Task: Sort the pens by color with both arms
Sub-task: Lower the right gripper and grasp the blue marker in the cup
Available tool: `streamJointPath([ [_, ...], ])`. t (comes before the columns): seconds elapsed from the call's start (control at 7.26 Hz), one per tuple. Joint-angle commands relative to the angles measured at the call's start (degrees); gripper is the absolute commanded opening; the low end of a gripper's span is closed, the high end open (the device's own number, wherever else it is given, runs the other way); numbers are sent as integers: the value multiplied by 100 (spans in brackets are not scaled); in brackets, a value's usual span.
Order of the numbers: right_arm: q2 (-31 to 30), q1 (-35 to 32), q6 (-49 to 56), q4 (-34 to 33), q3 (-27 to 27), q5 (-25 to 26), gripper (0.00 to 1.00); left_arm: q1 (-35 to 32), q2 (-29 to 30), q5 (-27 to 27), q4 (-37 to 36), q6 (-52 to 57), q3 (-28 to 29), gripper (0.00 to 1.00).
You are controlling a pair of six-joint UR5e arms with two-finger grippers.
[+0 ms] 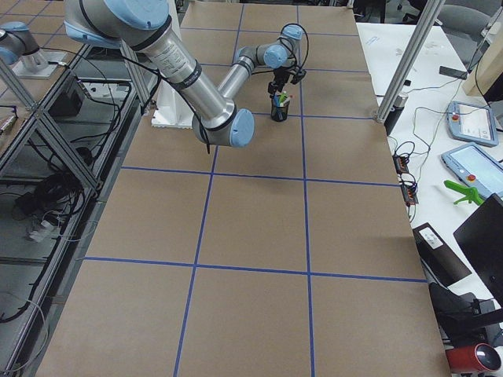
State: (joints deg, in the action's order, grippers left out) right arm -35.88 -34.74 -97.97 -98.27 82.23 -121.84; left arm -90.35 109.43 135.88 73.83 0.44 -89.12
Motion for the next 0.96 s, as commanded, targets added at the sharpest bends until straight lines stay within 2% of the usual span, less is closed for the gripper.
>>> streamJointPath([
  [0.0,19,20,-30,19,12,-24,65,0,0,0,0,0,0,100],
  [0.28,-60,108,-30,1,30,-24,59,0,0,0,-9,0,0,100],
  [0.83,-51,108,32,1,-14,2,58,0,0,0,-9,0,0,100],
])
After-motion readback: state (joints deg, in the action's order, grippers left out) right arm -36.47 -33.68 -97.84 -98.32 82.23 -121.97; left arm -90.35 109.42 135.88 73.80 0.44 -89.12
